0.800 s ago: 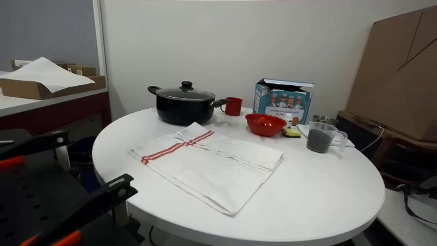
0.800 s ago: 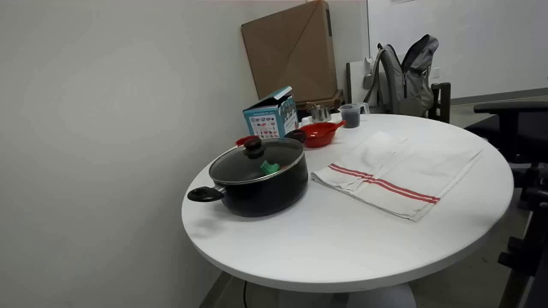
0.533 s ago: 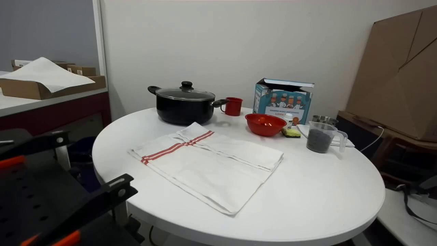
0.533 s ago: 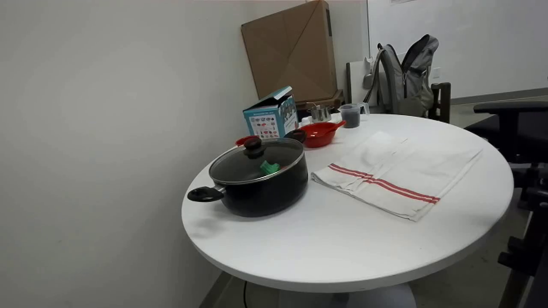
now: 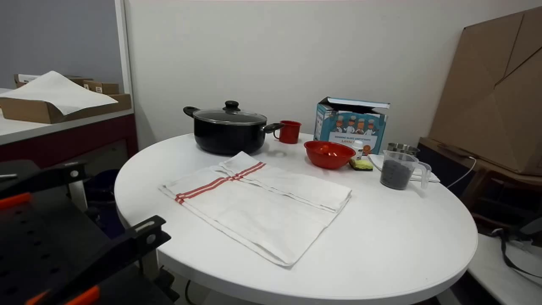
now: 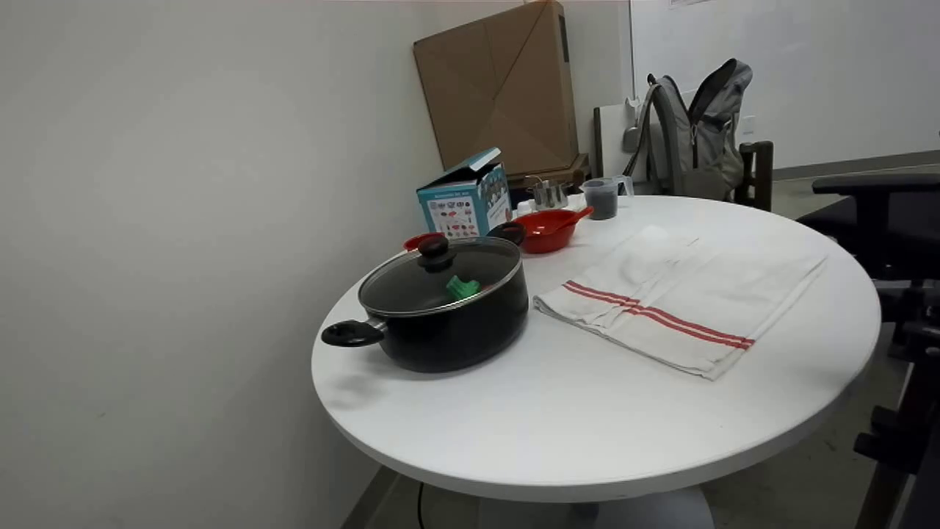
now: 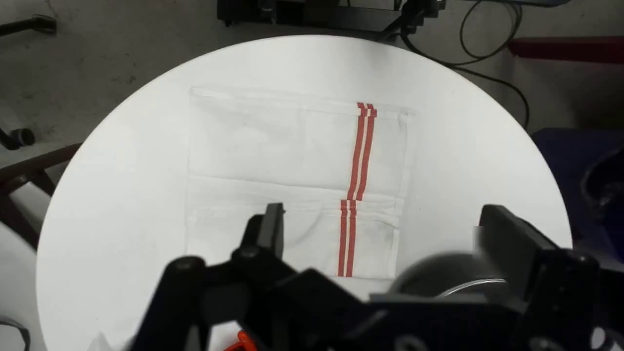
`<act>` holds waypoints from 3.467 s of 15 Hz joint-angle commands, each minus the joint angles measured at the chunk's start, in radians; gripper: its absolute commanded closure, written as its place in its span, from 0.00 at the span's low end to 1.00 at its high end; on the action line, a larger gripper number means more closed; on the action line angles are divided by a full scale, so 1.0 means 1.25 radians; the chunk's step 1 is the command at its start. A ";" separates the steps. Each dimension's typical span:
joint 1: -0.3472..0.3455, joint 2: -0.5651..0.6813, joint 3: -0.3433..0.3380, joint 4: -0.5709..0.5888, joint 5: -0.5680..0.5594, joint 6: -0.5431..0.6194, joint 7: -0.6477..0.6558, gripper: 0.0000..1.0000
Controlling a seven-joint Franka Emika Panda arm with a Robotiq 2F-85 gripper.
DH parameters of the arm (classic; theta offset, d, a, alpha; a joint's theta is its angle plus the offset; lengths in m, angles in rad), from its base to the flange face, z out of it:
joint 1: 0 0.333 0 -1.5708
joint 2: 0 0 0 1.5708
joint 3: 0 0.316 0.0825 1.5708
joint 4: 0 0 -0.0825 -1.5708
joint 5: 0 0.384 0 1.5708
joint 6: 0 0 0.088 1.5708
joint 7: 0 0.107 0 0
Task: Fold the towel on the table
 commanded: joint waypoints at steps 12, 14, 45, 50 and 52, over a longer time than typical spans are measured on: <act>-0.123 0.401 -0.109 -0.082 -0.010 0.413 -0.091 0.00; -0.133 0.457 -0.106 -0.084 -0.008 0.472 -0.083 0.00; -0.400 0.818 0.075 -0.002 0.115 0.750 -0.153 0.91; -0.368 0.783 0.097 -0.045 0.101 0.732 -0.159 0.92; -0.350 0.765 0.111 -0.072 0.094 0.729 -0.167 0.91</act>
